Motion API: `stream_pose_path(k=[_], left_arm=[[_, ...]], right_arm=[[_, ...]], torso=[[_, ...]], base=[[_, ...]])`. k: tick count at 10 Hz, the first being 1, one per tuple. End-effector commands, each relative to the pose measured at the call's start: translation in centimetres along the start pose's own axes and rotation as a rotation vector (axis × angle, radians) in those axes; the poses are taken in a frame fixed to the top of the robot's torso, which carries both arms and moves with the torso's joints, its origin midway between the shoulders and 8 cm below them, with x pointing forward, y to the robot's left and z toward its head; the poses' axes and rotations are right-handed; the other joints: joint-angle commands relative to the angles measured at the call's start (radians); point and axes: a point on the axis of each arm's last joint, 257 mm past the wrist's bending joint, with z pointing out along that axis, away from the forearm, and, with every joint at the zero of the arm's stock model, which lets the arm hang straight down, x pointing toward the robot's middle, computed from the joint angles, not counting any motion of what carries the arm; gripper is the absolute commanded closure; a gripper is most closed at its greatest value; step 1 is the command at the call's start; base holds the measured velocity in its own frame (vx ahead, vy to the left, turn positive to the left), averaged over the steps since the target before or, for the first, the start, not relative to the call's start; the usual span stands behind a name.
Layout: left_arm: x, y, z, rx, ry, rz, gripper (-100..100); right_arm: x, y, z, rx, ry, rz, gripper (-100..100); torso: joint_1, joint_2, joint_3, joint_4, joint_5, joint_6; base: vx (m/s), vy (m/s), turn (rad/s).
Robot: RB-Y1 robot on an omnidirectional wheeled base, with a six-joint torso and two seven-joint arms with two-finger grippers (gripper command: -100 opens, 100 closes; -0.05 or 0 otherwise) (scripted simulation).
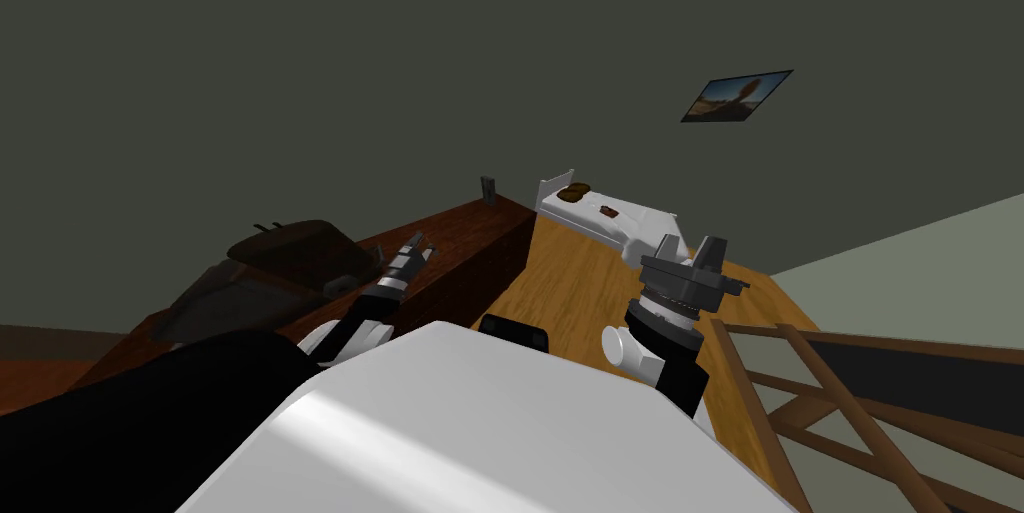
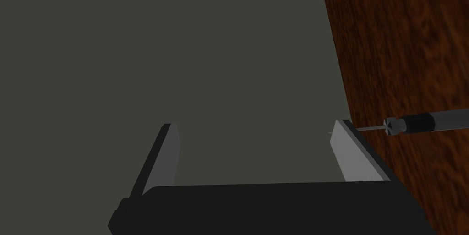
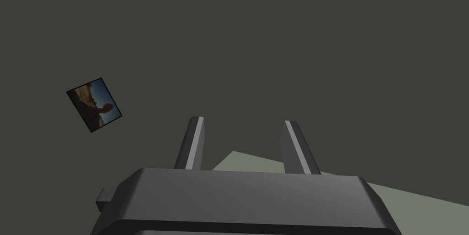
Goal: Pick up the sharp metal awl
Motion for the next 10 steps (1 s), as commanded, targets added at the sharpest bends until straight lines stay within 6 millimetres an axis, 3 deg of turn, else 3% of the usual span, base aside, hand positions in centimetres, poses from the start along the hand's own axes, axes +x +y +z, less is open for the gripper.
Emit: stream_pose_path(k=[1, 3, 10], left_arm=[[-0.7, 0.6, -0.6, -0.036, -0.001, 0.012, -100], [-2.7, 2.0, -2.0, -0.133, 0.004, 0.058, -100], [-6.4, 5.0, -5.8, -0.358, 0.014, 0.158, -100]], right_arm=[[0.0, 0.0, 0.0, 0.000, 0.000, 0.000, 0], [0.0, 0.0, 0.0, 0.000, 0.000, 0.000, 0], [0.0, 0.0, 0.0, 0.000, 0.000, 0.000, 0]], torso=[[0.000, 0.000, 0.000, 0.000, 0.000, 0.000], [0.000, 0.000, 0.000, 0.000, 0.000, 0.000], [0.001, 0.000, 0.000, 0.000, 0.000, 0.000]], base=[[0.038, -0.052, -0.040], [0.076, -0.060, -0.104], [0.054, -0.040, -0.071]])
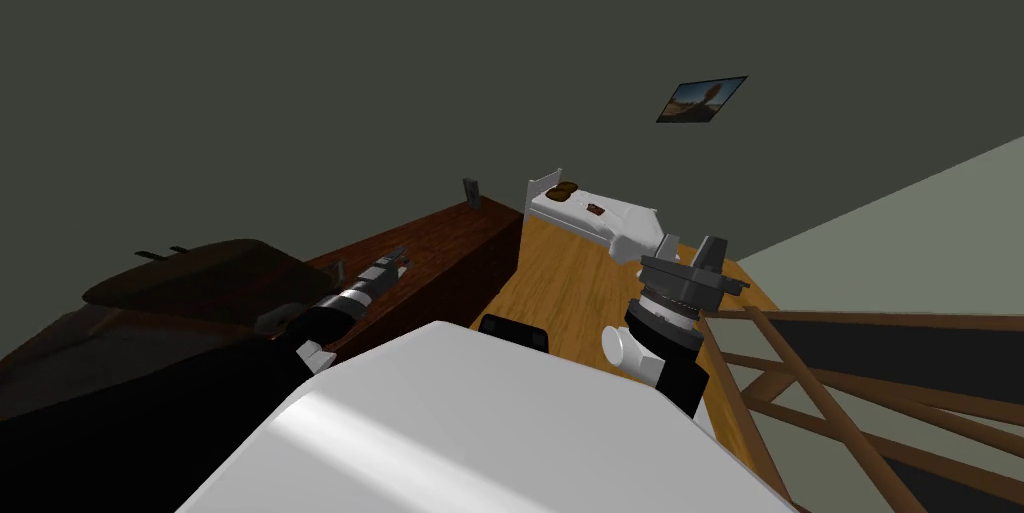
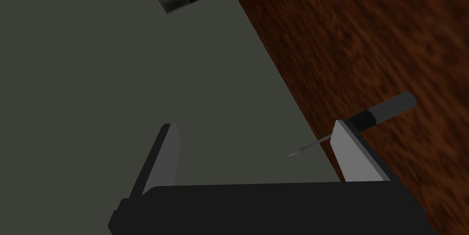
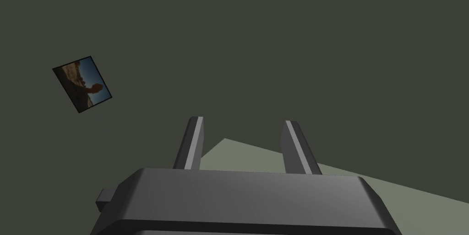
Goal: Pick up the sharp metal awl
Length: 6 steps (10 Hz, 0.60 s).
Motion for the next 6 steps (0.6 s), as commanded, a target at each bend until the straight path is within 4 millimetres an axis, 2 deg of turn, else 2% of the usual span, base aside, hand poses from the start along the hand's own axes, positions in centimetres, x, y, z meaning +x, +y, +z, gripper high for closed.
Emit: stream_pose_path(k=[1, 6], left_arm=[[-0.5, 1.2, -0.6, -0.047, 0.000, 0.016, -100], [-3.0, 4.1, -2.8, -0.232, 0.023, 0.119, -100]], right_arm=[[0.0, 0.0, 0.0, 0.000, 0.000, 0.000, 0], [0.0, 0.0, 0.0, 0.000, 0.000, 0.000, 0]], torso=[[0.000, 0.000, 0.000, 0.000, 0.000, 0.000], [0.002, 0.001, 0.000, 0.000, 0.000, 0.000]], base=[[0.063, -0.032, -0.041], [0.053, -0.021, -0.079]])
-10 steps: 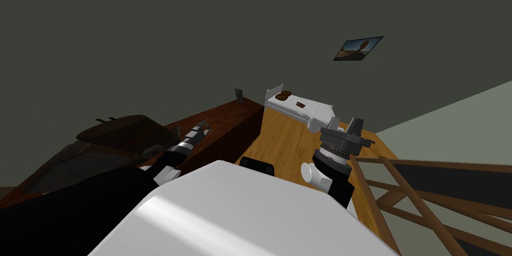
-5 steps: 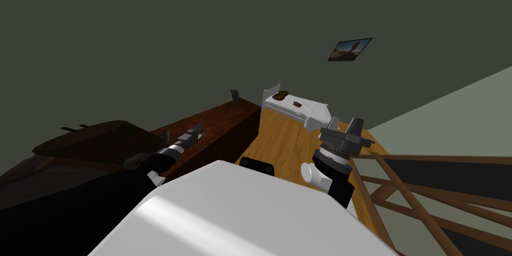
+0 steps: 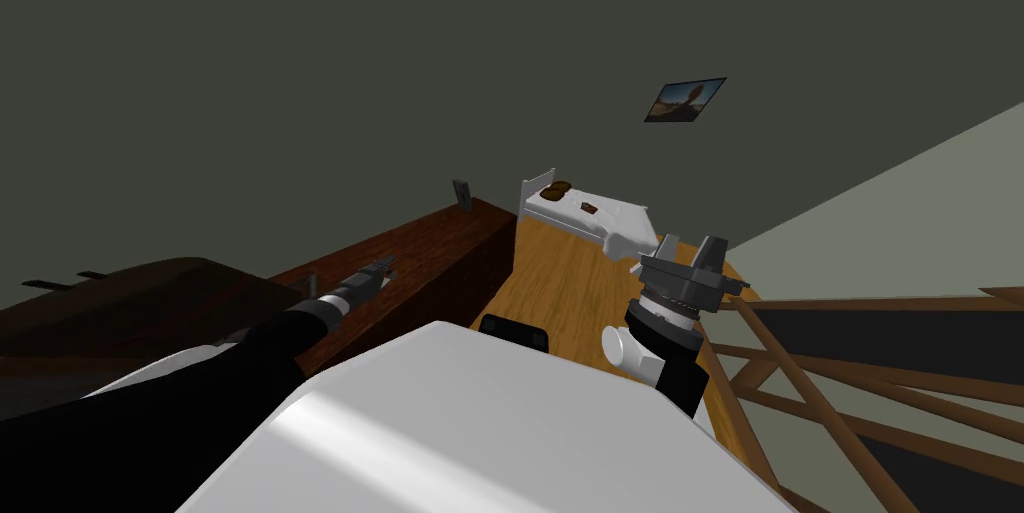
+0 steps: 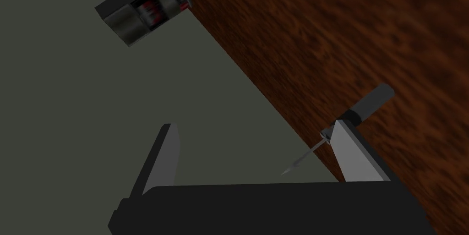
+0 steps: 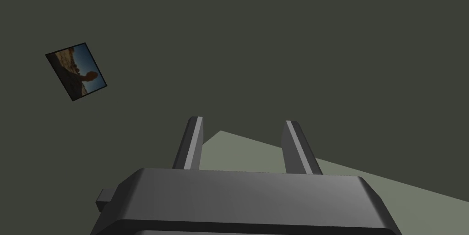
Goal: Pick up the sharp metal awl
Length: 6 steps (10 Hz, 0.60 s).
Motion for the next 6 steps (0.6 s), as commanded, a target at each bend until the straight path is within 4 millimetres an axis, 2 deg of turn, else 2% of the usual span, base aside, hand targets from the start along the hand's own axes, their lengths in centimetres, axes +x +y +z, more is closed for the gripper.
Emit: stream_pose_path(k=[1, 6], left_arm=[[-0.3, 1.2, -0.6, -0.045, 0.005, 0.019, -100], [-1.9, 4.7, -2.4, -0.241, 0.049, 0.156, -100]], right_arm=[[0.0, 0.0, 0.0, 0.000, 0.000, 0.000, 0], [0.0, 0.0, 0.0, 0.000, 0.000, 0.000, 0]], torso=[[0.000, 0.000, 0.000, 0.000, 0.000, 0.000], [0.003, 0.002, 0.001, 0.000, 0.001, 0.000]], base=[[0.045, -0.004, -0.014], [0.039, 0.018, -0.066]])
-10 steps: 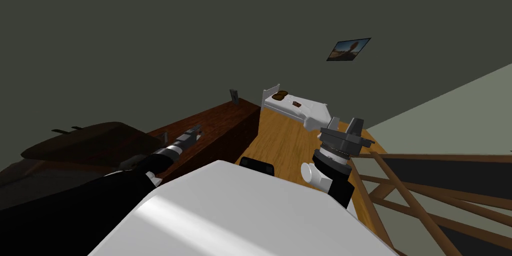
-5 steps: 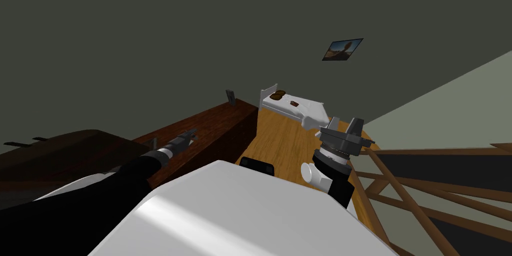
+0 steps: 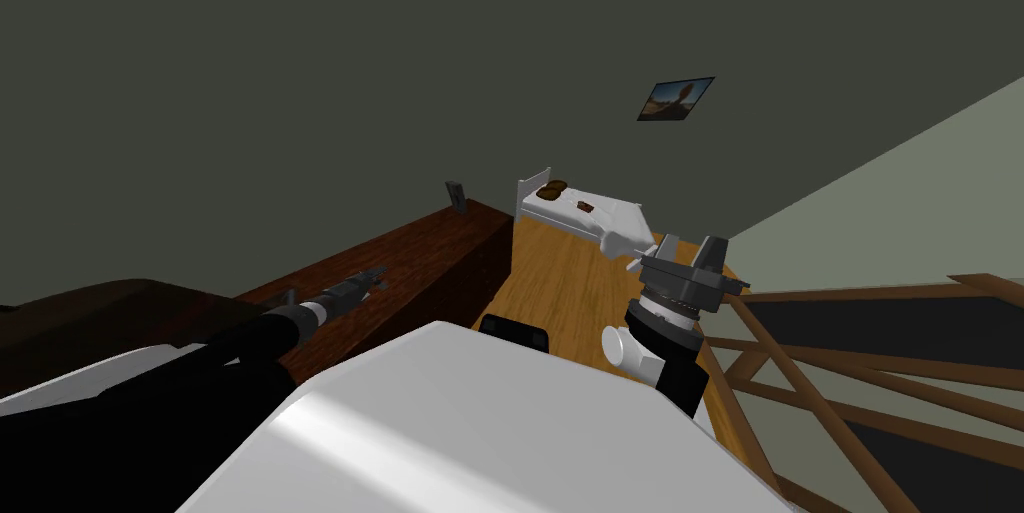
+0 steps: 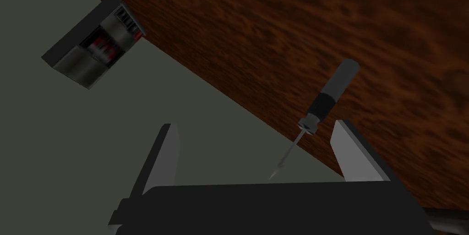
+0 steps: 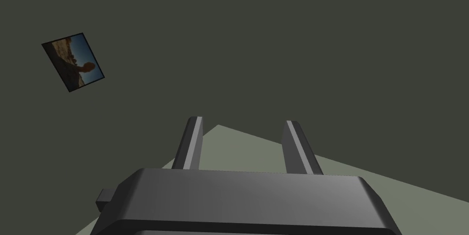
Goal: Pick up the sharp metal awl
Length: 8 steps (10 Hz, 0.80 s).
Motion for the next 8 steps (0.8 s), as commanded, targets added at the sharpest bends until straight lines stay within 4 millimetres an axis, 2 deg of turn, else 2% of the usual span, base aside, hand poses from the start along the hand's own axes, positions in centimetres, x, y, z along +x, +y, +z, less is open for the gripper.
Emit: stream_pose_path(k=[1, 8], left_arm=[[-0.2, 1.0, -0.3, -0.057, 0.015, 0.045, -100], [-0.8, 4.2, -1.2, -0.234, 0.080, 0.204, -100]], right_arm=[[0.0, 0.0, 0.0, 0.000, 0.000, 0.000, 0], [0.0, 0.0, 0.0, 0.000, 0.000, 0.000, 0]], torso=[[0.000, 0.000, 0.000, 0.000, 0.000, 0.000], [0.001, 0.001, 0.001, 0.000, 0.000, 0.000]], base=[[0.024, 0.039, -0.051], [0.015, 0.044, -0.037]])
